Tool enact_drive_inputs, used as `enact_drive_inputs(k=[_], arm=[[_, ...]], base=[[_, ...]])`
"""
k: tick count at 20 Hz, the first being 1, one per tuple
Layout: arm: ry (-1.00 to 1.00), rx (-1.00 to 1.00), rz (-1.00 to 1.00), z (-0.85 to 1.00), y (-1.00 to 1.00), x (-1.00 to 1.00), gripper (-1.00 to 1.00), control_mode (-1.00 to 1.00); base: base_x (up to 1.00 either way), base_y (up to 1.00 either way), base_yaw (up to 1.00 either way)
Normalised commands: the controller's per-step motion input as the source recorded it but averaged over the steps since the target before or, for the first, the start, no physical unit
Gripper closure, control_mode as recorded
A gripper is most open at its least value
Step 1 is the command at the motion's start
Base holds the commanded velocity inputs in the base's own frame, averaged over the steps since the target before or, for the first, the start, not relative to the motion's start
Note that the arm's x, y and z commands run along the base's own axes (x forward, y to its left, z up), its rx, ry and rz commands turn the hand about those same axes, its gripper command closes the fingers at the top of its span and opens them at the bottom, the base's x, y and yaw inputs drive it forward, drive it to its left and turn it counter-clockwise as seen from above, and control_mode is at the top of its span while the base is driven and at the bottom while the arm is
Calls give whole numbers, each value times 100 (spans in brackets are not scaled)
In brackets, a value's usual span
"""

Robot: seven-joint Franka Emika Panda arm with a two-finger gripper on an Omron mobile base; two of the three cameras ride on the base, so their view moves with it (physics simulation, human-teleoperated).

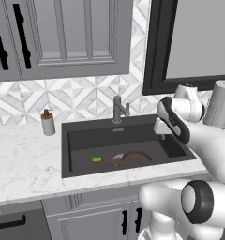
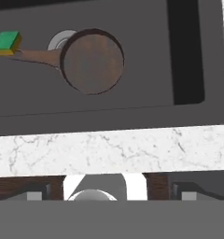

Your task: Pick the pan and sponge and place them into the sink. Then turn on the water.

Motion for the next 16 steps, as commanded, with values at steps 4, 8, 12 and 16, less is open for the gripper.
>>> enact_drive_inputs(k=[4, 8, 12, 16], arm=[[0, 1, -2, -14, -53, 63, -100, -100], [0, 0, 0, -13, -13, 34, -100, -100], [0, 3, 0, -9, 0, 17, -100, -100], [0, 3, 0, -12, 0, 13, -100, -100]], base=[[0, 0, 0], [0, 0, 0], [0, 0, 0], [0, 0, 0]])
